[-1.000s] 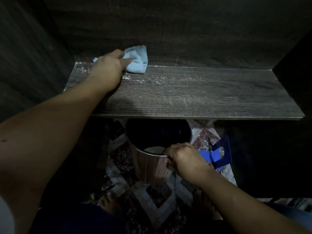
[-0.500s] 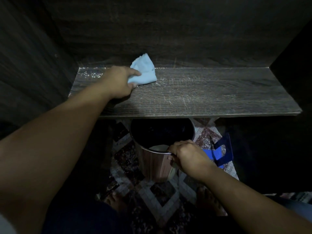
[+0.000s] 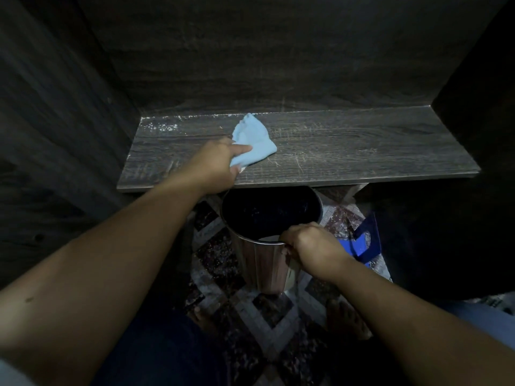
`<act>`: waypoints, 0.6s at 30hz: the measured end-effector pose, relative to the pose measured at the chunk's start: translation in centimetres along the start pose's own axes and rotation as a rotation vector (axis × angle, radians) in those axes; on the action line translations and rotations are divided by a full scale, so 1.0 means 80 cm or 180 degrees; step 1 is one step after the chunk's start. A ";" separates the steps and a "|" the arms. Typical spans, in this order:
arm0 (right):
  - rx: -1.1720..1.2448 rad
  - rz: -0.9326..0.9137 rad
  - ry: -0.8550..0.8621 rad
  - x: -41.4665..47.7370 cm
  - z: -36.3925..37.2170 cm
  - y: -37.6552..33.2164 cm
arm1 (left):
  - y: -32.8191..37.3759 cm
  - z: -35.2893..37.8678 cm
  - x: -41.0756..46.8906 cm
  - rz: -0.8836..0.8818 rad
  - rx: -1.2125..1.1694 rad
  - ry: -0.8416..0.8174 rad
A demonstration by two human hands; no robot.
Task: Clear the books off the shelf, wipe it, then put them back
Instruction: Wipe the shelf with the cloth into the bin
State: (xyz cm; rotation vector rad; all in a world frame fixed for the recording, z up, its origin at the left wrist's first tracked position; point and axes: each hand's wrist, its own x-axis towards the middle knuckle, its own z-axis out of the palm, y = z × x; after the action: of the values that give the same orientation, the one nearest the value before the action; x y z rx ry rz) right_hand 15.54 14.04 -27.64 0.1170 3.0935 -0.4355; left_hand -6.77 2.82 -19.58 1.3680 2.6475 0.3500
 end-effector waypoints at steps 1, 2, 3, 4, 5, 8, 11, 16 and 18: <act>0.0005 -0.0017 0.0039 -0.001 0.000 -0.001 | 0.004 0.003 -0.004 -0.0025 -0.0023 -0.0038; 0.0001 -0.0043 0.0067 -0.003 -0.001 -0.002 | 0.009 0.005 -0.007 -0.0050 -0.0037 -0.0062; -0.0007 -0.0060 0.0069 -0.004 -0.002 -0.003 | 0.013 0.008 -0.012 -0.0064 -0.0044 -0.0065; -0.0026 -0.0069 0.0062 -0.006 -0.003 -0.004 | 0.017 0.010 -0.016 -0.0060 -0.0055 -0.0052; -0.0042 -0.0083 0.0057 -0.008 -0.004 -0.004 | 0.021 0.012 -0.021 -0.0043 -0.0081 -0.0033; -0.0041 -0.0132 0.0085 -0.013 -0.008 -0.008 | 0.031 0.018 -0.033 0.0017 -0.0219 -0.0016; -0.0088 -0.0171 0.0106 -0.019 -0.010 -0.009 | 0.036 0.020 -0.043 0.0043 -0.0285 -0.0047; -0.0093 -0.0281 0.0198 -0.028 -0.017 -0.011 | 0.044 0.017 -0.064 0.0035 -0.0670 0.0072; -0.0040 -0.0246 0.0144 -0.031 -0.017 -0.010 | 0.045 0.021 -0.075 0.0058 -0.0766 -0.0004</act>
State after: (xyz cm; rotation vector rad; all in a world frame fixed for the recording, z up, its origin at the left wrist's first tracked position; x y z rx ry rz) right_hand 17.91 13.46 -26.06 0.0070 3.1532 -0.4212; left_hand -0.11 0.12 -20.15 1.3150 2.4944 0.6457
